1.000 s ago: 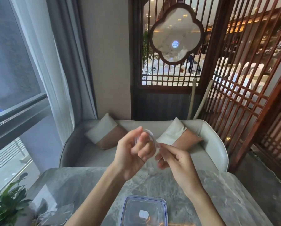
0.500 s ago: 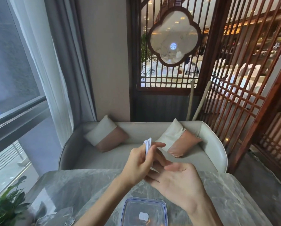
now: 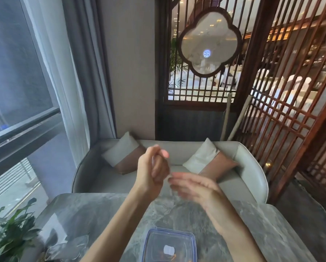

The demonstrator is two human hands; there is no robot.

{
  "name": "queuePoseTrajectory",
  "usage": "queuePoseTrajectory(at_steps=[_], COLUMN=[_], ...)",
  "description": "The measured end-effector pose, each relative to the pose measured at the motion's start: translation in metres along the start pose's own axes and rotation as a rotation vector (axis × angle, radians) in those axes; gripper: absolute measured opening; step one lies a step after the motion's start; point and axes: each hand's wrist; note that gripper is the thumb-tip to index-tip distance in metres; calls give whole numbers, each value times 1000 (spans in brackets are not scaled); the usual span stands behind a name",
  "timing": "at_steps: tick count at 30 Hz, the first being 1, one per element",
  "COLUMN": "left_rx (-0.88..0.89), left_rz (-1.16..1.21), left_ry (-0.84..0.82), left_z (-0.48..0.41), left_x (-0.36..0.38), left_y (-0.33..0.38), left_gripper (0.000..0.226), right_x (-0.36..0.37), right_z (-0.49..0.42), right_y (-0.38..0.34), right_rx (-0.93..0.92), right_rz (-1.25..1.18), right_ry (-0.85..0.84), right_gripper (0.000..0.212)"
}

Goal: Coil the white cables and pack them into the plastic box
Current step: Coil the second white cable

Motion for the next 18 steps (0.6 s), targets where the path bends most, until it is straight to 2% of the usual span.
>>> queuePoseTrajectory(at_steps=[2,3,6,9,12,16,18], left_rx=[-270,-369,-488,-491,-421,-208,-76], left_rz=[91,117,154,45,-249,-578,-703], left_ry=[-246,-361,-558,-520,-407,-301,-182], left_z=[6,10,18,18,16,15,15], left_x=[-6,-7,-7,-10,-15,-10,-5], left_y=[2,3,3,4,3,0,-2], left_gripper=[40,42,60,60,55,67,69], right_x=[-4,-5,2,2,-2,3,6], right_z=[-4,-7,-15,-17,-17,-19,-19], right_y=[-6,-10,-18,-17,-9,5,9], right_rx=[-233,-278,-174,-94,-7,-10,-46], right_rz=[195,246,267,162,105,53,55], right_ry=[189,182,-99,-130,-102,-2,78], right_gripper=[29,30,40,35,25,21,21])
Point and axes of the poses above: each hand's wrist, its own z-axis away from the middle knuckle, its own x-axis out of the palm, y = z × x, and after that the axes turned 12 degrees about y, right-handed
